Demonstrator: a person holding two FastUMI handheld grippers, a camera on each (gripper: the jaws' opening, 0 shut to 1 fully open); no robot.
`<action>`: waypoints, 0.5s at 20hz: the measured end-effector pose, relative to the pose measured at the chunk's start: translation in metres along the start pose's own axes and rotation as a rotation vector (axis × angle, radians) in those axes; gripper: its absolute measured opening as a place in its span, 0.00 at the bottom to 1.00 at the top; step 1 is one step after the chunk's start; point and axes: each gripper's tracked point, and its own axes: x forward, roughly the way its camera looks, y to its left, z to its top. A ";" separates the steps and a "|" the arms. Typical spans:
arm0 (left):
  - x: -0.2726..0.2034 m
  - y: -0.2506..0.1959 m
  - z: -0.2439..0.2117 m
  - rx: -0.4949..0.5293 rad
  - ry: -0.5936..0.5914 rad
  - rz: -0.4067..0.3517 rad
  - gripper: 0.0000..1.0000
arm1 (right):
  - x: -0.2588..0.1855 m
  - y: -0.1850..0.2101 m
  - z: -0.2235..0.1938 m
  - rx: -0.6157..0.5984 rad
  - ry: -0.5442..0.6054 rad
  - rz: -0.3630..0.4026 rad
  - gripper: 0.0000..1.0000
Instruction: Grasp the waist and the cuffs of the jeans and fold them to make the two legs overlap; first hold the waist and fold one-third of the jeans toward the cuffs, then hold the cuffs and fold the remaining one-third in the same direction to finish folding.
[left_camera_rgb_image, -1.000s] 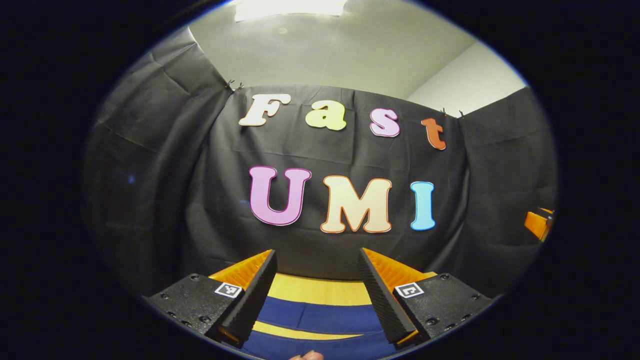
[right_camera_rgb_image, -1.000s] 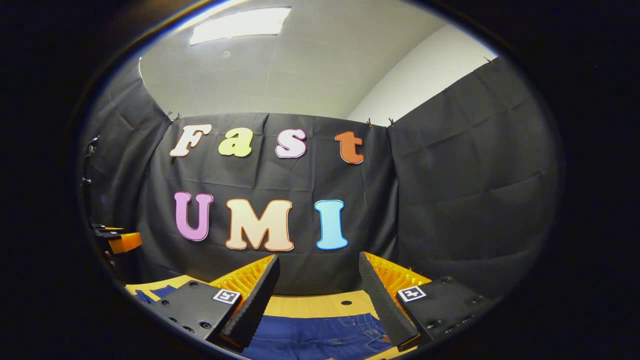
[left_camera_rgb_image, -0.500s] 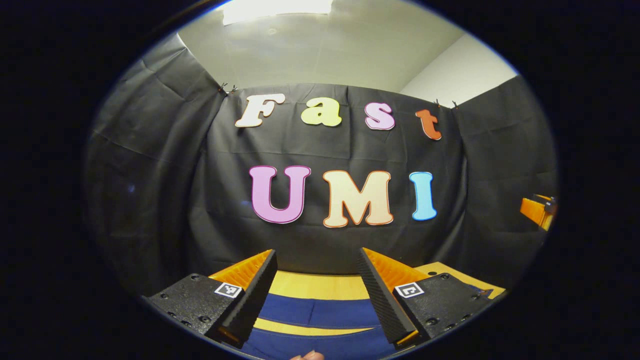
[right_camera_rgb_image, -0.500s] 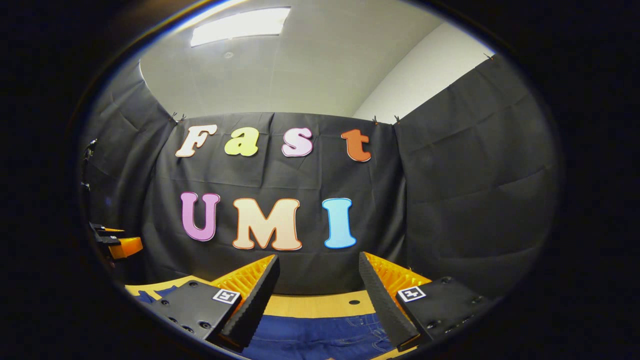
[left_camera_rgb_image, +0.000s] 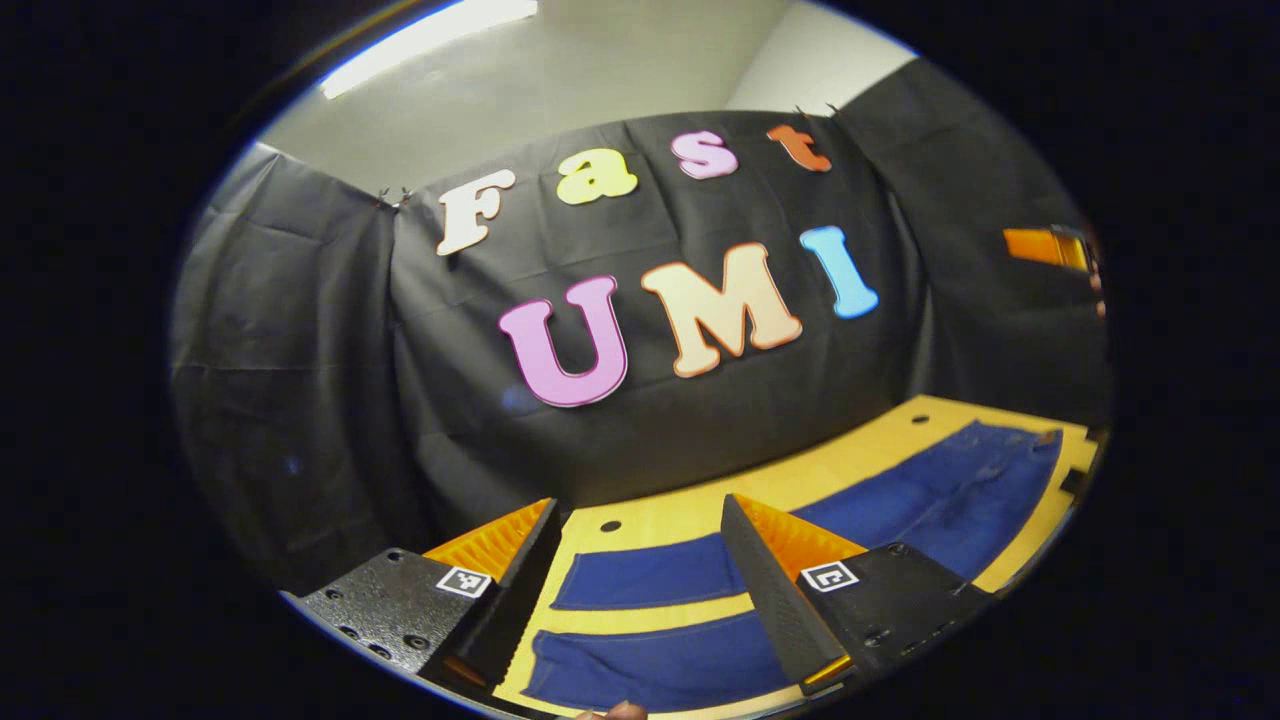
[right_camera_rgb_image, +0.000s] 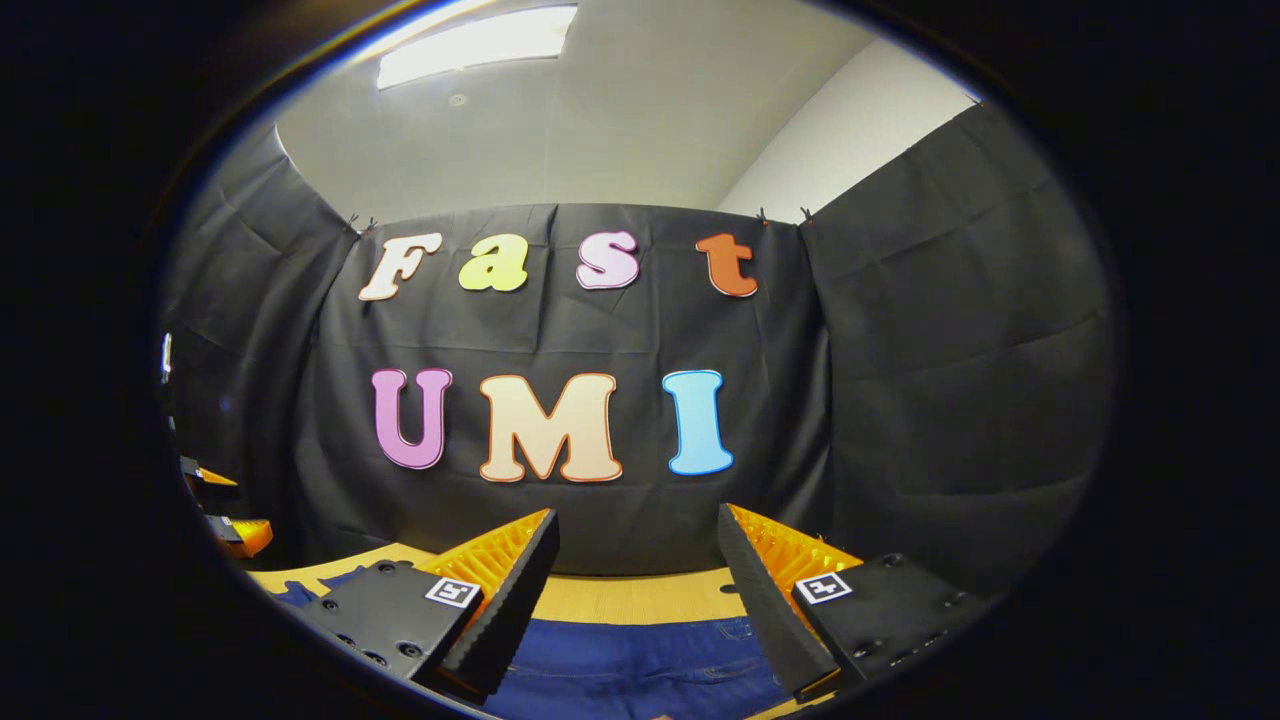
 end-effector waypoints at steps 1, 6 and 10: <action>-0.001 0.002 -0.014 0.048 0.027 -0.014 0.95 | 0.000 0.001 -0.005 -0.003 0.008 -0.002 0.96; -0.006 0.006 -0.086 0.305 0.168 -0.142 0.95 | -0.003 0.004 -0.014 -0.003 0.023 -0.029 0.96; -0.020 -0.002 -0.137 0.444 0.261 -0.270 0.95 | -0.011 0.003 -0.025 -0.029 0.047 -0.051 0.98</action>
